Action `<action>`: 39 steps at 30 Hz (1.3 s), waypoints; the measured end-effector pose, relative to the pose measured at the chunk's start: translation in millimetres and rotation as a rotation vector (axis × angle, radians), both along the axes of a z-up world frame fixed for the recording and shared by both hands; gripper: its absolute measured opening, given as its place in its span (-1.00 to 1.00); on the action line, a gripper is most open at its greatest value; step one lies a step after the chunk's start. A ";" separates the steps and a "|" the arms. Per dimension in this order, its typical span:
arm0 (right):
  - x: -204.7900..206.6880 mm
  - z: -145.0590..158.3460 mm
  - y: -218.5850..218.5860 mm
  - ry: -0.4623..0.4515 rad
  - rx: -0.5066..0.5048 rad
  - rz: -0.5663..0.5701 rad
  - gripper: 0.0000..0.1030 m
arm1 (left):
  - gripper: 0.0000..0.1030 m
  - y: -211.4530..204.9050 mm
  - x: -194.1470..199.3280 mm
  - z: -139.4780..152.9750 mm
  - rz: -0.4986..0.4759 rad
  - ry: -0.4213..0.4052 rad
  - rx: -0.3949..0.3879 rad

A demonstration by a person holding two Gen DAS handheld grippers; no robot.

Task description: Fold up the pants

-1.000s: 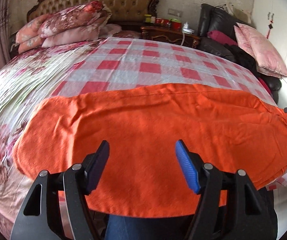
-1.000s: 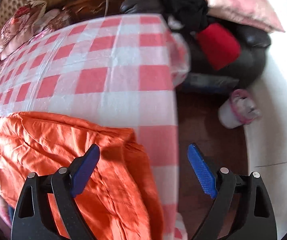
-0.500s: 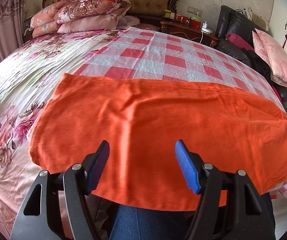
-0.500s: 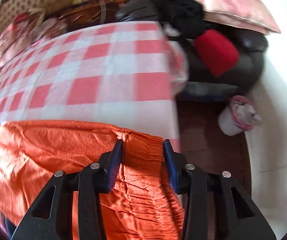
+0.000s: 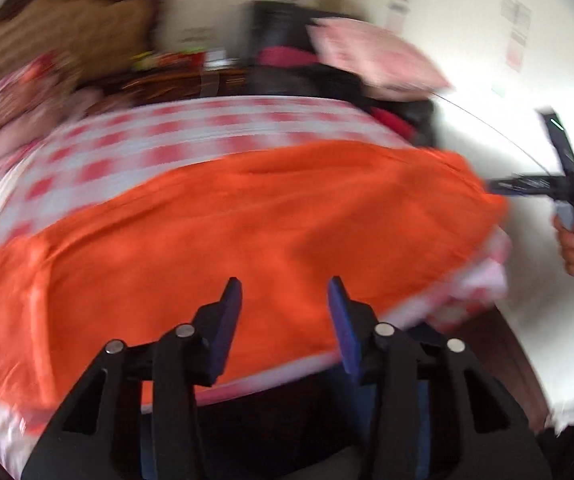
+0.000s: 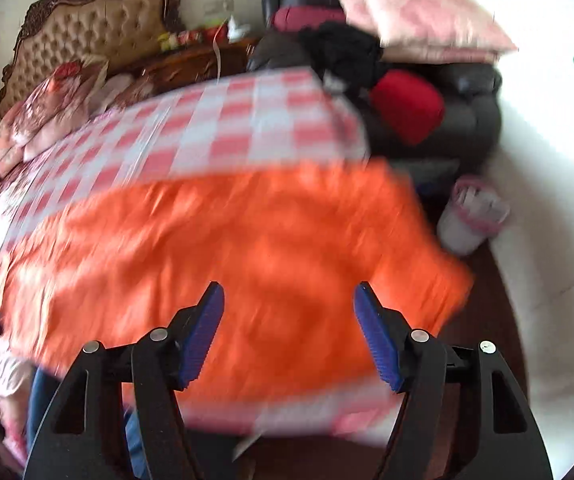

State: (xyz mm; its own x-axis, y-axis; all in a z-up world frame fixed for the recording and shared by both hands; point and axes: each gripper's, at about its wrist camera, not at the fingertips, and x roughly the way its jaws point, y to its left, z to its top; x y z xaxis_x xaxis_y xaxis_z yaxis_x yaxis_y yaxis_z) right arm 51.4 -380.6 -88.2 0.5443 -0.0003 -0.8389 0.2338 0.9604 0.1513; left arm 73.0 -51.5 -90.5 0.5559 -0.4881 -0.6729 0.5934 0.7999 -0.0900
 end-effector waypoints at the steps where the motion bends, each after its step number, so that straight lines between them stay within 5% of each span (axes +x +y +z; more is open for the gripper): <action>1: -5.1 -7.3 6.9 0.016 0.005 0.009 0.11 | -0.22 -29.7 -9.7 -2.5 -0.093 -0.013 0.015; 6: -20.1 -37.0 28.8 0.062 -0.020 -0.027 0.02 | -0.43 -116.9 -21.9 -19.7 -0.296 -0.058 0.074; 14: -18.9 -37.1 18.6 0.069 -0.060 -0.052 0.04 | -0.48 -165.9 -18.4 -42.7 -0.345 -0.061 0.144; 16: -19.5 -38.2 18.6 0.068 -0.062 -0.056 0.06 | -0.80 -175.9 -20.0 -49.0 -0.346 -0.082 0.190; 22: -23.2 -43.0 24.3 0.061 -0.095 -0.043 0.14 | -0.97 -169.7 -36.6 -23.6 -0.366 -0.160 0.173; 29: -39.5 -28.7 17.6 0.065 -0.064 -0.053 0.14 | -0.98 -177.2 -44.0 -45.4 -0.399 -0.138 0.234; 34: -41.1 -5.4 19.0 -0.034 -0.071 -0.062 0.17 | -0.89 -171.3 -40.3 -48.1 -0.406 -0.065 0.179; 39: -8.6 -5.7 33.0 -0.072 -0.136 -0.042 0.44 | -0.82 -146.1 -35.6 -38.4 -0.368 0.028 0.077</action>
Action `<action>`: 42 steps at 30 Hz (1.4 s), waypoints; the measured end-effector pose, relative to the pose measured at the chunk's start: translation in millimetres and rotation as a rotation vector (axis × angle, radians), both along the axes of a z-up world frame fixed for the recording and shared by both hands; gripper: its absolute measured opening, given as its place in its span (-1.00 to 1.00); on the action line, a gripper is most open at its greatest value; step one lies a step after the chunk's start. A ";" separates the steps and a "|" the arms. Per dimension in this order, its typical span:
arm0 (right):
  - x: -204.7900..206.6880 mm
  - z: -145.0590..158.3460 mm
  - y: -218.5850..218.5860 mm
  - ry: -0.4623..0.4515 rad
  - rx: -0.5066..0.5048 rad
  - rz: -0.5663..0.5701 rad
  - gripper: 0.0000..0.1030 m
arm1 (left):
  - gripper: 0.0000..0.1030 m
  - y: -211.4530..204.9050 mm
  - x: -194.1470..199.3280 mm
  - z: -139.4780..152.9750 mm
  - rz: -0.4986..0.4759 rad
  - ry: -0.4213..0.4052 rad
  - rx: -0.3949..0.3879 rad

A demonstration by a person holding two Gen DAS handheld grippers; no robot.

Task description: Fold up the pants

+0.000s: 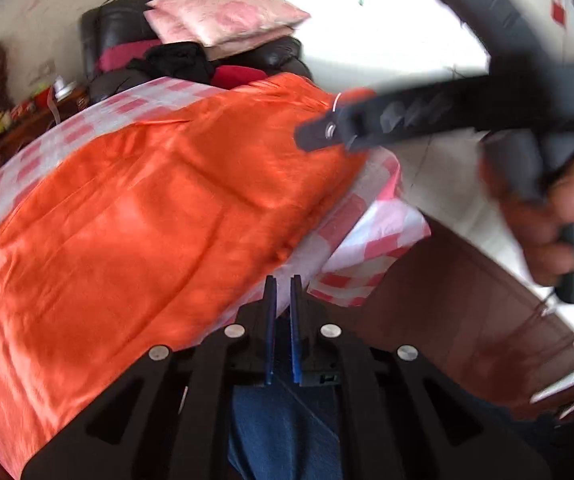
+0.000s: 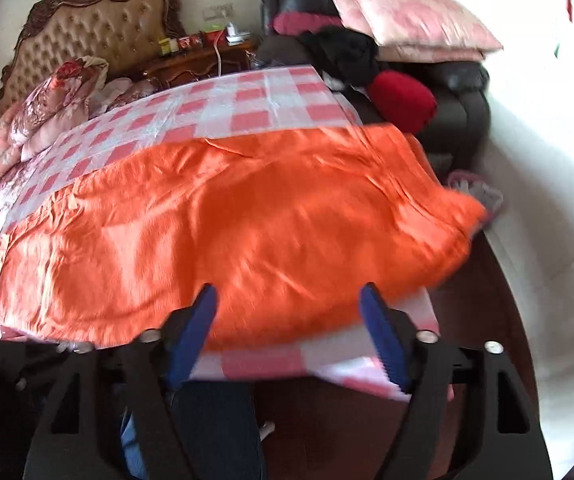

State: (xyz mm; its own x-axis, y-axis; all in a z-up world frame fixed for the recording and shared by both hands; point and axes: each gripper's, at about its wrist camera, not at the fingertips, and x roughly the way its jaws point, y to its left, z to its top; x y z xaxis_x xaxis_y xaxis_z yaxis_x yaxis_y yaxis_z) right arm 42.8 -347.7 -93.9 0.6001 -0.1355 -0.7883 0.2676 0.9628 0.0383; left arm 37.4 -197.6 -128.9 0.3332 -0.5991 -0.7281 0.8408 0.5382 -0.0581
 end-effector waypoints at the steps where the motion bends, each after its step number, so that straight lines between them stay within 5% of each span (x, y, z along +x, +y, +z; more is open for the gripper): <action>1: 6.7 -5.2 2.9 0.012 -0.008 0.010 0.44 | -0.74 17.3 4.0 8.4 0.043 0.021 -0.045; 7: 12.9 -28.7 16.6 0.092 -0.119 0.032 0.50 | 0.03 151.4 21.7 40.7 0.413 -0.030 -0.250; 11: 12.1 -24.2 17.1 0.116 -0.143 -0.008 0.56 | 0.11 260.9 20.8 37.5 0.765 -0.079 -0.251; 12: 11.6 -20.1 20.3 0.113 -0.153 -0.017 0.56 | 0.11 295.2 20.9 34.2 0.867 -0.031 -0.298; 14: 15.3 -11.9 32.7 0.098 -0.161 0.013 0.56 | 0.08 377.6 13.4 17.2 1.072 0.107 -0.514; 19: 41.4 -0.9 86.5 0.093 -0.192 0.133 0.56 | -0.02 494.2 -3.0 -39.5 1.285 0.327 -0.899; 23: 57.6 8.9 135.8 0.074 -0.220 0.230 0.56 | -0.17 509.0 -2.8 -36.8 1.300 0.277 -0.865; 29: 62.9 12.6 180.7 0.076 -0.250 0.321 0.58 | -0.39 510.5 19.4 -41.1 1.344 0.308 -0.798; 34: 61.1 5.6 186.3 0.102 -0.259 0.330 0.58 | -0.77 504.6 31.1 -43.0 1.323 0.292 -0.741; 39: 59.4 3.0 179.2 0.111 -0.243 0.310 0.58 | -0.81 504.6 24.5 -32.5 1.322 0.233 -0.740; 42: 61.1 1.4 178.6 0.116 -0.239 0.306 0.58 | -0.81 504.5 26.4 -43.2 1.339 0.265 -0.739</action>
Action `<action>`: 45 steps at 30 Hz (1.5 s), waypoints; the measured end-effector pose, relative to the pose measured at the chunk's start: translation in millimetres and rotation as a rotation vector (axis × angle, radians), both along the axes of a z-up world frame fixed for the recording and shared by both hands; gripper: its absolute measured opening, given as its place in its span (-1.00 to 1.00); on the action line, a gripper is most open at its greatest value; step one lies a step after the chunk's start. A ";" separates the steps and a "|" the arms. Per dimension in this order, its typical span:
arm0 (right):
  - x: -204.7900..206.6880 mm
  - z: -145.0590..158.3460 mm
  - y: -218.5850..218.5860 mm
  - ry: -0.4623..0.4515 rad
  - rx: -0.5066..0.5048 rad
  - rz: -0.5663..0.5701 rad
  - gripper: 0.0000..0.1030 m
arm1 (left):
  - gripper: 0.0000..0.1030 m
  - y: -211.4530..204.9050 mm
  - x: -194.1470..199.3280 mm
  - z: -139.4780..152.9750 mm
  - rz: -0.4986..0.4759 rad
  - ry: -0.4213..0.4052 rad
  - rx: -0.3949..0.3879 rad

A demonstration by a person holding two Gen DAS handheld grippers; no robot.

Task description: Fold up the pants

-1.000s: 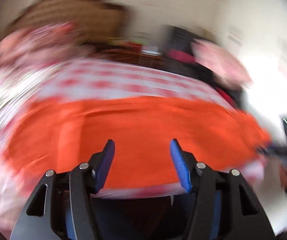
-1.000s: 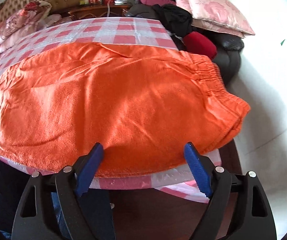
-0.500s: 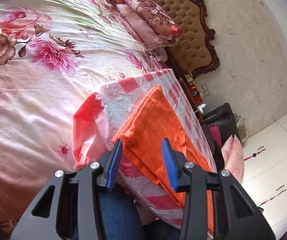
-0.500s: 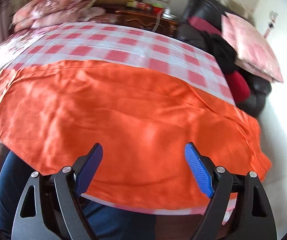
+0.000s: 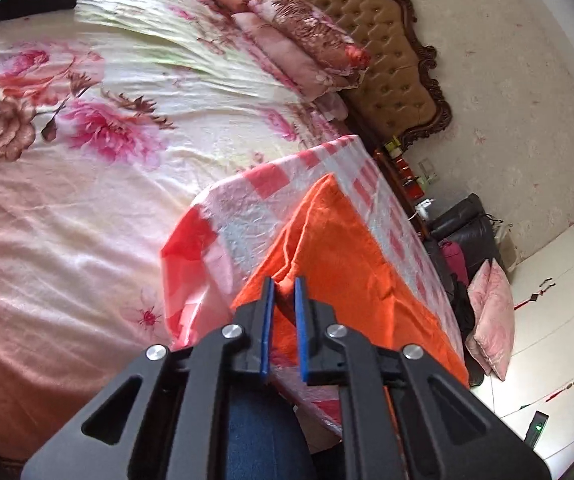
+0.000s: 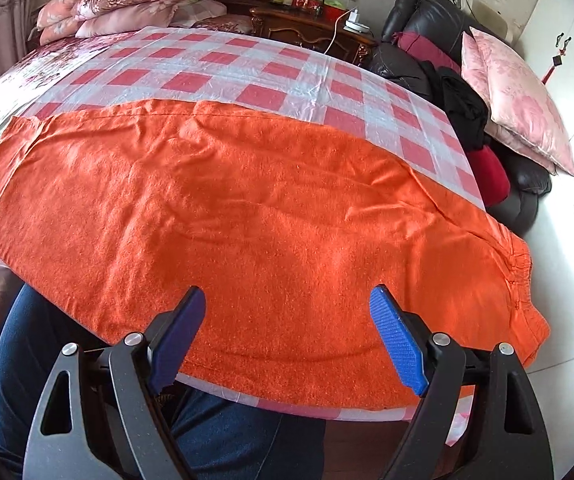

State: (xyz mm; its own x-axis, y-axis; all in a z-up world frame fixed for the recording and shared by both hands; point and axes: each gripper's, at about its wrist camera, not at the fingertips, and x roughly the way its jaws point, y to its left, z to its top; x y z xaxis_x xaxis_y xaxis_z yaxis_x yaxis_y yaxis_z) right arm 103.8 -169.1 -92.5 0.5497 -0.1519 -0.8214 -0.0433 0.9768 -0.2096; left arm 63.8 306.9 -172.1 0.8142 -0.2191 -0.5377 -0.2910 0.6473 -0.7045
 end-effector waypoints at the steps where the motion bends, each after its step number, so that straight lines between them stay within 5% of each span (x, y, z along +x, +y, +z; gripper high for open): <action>1: 0.1 -0.8 -0.3 0.002 0.004 0.000 0.58 | -0.81 1.0 0.1 -7.6 0.009 0.013 -0.030; 5: -1.3 -1.7 0.9 0.003 0.002 0.012 0.58 | -0.78 4.8 -3.7 -26.7 0.021 0.018 -0.135; 6: -1.1 -2.0 0.5 0.004 0.001 0.010 0.58 | -0.56 7.2 -3.9 -31.4 0.025 0.010 -0.169; 7: -0.3 -2.4 -0.8 0.006 0.005 0.004 0.58 | 0.11 9.5 -5.5 -34.8 0.034 0.006 -0.206; 8: 0.6 -2.5 -1.8 0.009 0.012 0.000 0.58 | 0.32 12.8 -8.0 -40.6 0.050 0.001 -0.255; 12: 8.6 0.0 3.6 0.011 0.037 0.011 0.58 | 0.29 22.4 -5.2 -67.3 0.037 -0.023 -0.442; 14: 18.3 5.7 11.8 0.002 0.072 0.039 0.58 | 0.09 24.7 1.8 -74.9 0.011 -0.041 -0.492; 16: 34.5 11.0 20.5 -0.013 0.115 0.065 0.60 | -0.50 25.3 8.3 -74.3 -0.008 -0.035 -0.472; 18: 57.5 11.8 26.4 -0.020 0.133 0.065 0.60 | -0.63 24.9 10.3 -63.1 -0.022 -0.038 -0.421; 24: 122.1 -4.5 21.9 0.014 0.192 -0.009 0.58 | -0.67 14.7 21.1 -2.0 -0.093 -0.019 -0.162; 29: 157.4 -24.3 18.5 -0.015 0.183 -0.049 0.53 | -0.67 16.3 60.1 14.1 -0.133 0.007 -0.084; 38: 201.3 -32.1 38.1 -0.067 0.172 -0.054 0.60 | -0.67 46.4 107.2 10.0 -0.103 0.045 -0.080; 45: 206.8 -27.4 48.1 -0.079 0.162 -0.049 0.64 | -0.65 57.1 101.0 3.6 -0.099 0.025 -0.116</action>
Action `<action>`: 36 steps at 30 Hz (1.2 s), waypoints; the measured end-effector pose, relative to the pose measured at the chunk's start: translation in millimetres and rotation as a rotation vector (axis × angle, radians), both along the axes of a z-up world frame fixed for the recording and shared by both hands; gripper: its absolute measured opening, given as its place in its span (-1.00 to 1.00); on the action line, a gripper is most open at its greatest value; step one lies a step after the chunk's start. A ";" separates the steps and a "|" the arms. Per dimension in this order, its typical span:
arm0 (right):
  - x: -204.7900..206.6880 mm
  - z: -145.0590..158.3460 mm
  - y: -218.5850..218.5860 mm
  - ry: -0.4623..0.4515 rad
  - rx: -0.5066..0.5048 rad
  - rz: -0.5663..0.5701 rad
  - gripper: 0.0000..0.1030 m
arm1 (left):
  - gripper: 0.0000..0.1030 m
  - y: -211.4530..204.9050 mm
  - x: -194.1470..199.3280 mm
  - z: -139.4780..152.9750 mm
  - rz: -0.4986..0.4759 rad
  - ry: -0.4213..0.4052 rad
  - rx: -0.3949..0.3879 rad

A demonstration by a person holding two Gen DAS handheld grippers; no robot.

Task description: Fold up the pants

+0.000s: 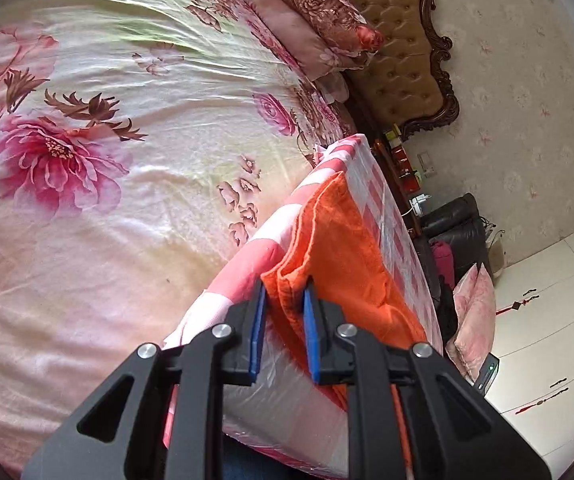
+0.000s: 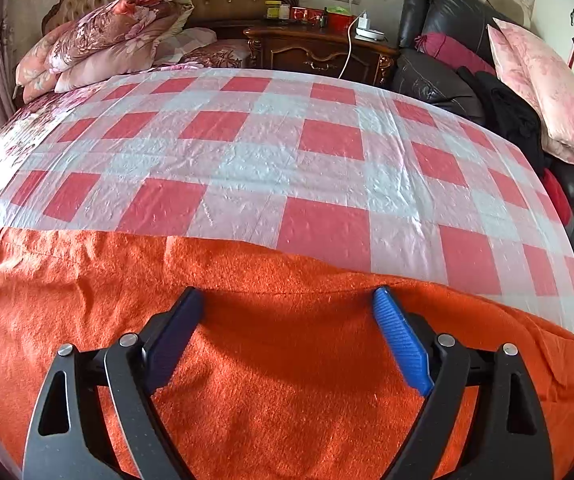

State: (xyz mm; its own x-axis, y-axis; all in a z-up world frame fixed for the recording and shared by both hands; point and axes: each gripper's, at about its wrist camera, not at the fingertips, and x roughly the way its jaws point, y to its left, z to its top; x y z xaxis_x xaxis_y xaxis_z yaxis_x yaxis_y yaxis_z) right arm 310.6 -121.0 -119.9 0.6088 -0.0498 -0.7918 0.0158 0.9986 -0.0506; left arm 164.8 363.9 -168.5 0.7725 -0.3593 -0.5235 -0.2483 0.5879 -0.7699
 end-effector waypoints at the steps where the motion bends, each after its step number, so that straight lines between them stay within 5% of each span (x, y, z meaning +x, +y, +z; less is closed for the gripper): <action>1: -5.7 3.5 0.1 -0.011 0.004 0.003 0.64 | -0.63 -0.7 -2.0 0.7 -0.003 -0.009 -0.004; 5: -52.4 17.9 -5.8 -0.054 0.016 0.019 0.67 | -0.43 3.2 -13.1 4.1 0.009 -0.023 -0.014; 9: -96.9 16.6 -19.1 -0.042 -0.007 0.034 0.70 | -0.21 -2.0 -9.6 33.4 0.017 -0.021 0.187; 12: -119.9 9.7 -27.3 -0.002 -0.030 0.041 0.70 | 0.18 -28.1 31.9 62.5 -0.123 -0.011 0.423; 15: -136.7 6.4 -27.7 0.013 -0.018 0.052 0.70 | 0.22 -47.0 91.3 74.6 -0.278 -0.004 0.566; 20: -149.6 -5.6 -15.3 0.039 -0.067 0.095 0.70 | 0.21 -42.1 179.8 53.5 -0.434 0.099 0.490; 21: -151.3 -6.8 -13.7 0.040 -0.071 0.103 0.70 | 0.06 -42.5 189.6 48.0 -0.450 0.129 0.496; 22: -153.5 -6.7 -13.1 0.031 -0.080 0.106 0.70 | -0.59 -45.0 198.1 41.4 -0.484 0.160 0.506; 25: -156.1 -7.9 -14.6 0.032 -0.071 0.110 0.70 | -0.74 -48.5 204.7 41.0 -0.513 0.157 0.523; 29: -156.0 -10.4 -24.5 0.047 0.007 0.090 0.71 | -0.73 -44.4 203.0 43.6 -0.478 0.158 0.527; 30: -155.2 -10.0 -25.8 0.055 0.017 0.090 0.71 | -0.51 -43.5 199.1 44.9 -0.452 0.159 0.539; 31: -154.6 -8.6 -27.7 0.067 0.025 0.089 0.71 | -0.07 -41.2 193.3 47.7 -0.405 0.162 0.555; 32: -155.2 -5.4 -30.6 0.065 0.037 0.083 0.71 | 0.08 -38.7 183.6 54.4 -0.344 0.151 0.565; 36: -172.3 27.2 -73.0 -0.074 0.137 -0.014 0.71 | 0.09 -71.0 122.8 99.9 -0.207 -0.036 0.636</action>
State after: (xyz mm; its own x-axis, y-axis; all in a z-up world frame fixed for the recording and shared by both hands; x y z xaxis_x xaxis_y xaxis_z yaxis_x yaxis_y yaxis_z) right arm 138.4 -194.0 -92.7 0.6658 0.0465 -0.7447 0.0287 0.9957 0.0879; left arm 287.7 292.9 -68.6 0.7419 -0.1314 -0.6575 -0.0625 0.9628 -0.2630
